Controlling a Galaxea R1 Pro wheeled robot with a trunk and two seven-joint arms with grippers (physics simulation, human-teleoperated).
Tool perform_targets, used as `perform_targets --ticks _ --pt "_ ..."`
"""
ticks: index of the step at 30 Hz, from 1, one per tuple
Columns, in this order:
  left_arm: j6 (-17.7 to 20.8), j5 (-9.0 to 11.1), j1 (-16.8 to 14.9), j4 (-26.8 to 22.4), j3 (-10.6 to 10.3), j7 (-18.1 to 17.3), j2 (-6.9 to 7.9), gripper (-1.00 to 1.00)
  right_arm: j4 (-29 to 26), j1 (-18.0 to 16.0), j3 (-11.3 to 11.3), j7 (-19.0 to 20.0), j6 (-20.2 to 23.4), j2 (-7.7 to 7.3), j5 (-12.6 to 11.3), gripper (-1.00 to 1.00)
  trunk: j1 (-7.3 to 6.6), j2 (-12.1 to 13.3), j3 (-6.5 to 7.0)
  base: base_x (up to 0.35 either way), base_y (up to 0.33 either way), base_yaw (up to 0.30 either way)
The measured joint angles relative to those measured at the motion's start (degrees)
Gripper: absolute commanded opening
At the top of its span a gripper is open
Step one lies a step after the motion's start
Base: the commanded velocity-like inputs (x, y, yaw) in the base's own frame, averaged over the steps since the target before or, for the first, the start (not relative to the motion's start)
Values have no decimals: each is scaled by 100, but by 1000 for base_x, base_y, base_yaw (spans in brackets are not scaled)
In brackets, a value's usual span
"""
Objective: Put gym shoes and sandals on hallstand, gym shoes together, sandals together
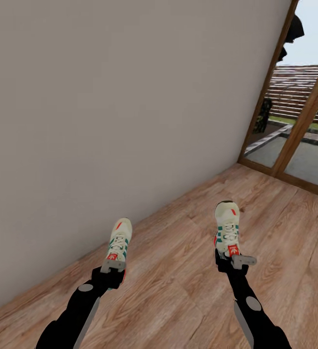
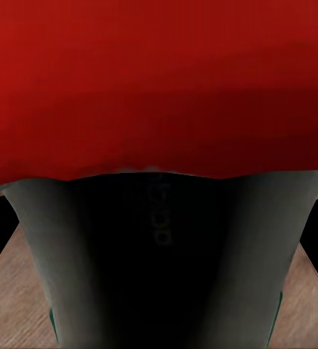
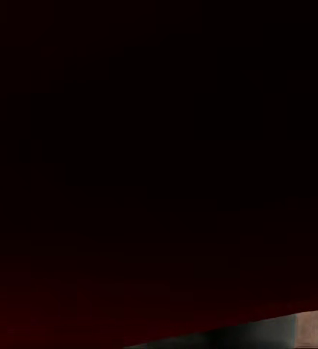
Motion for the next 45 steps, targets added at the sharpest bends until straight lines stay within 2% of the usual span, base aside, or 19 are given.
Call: perform_targets --ticks 17,45 --pt "0 0 0 0 -1 -8 0 -100 -1 0 0 0 0 1 1 -100 -373 680 305 0 0 -300" --pt "-1 0 1 0 -7 -11 0 -100 0 0 0 0 0 -2 0 -100 -373 682 305 0 0 -300"
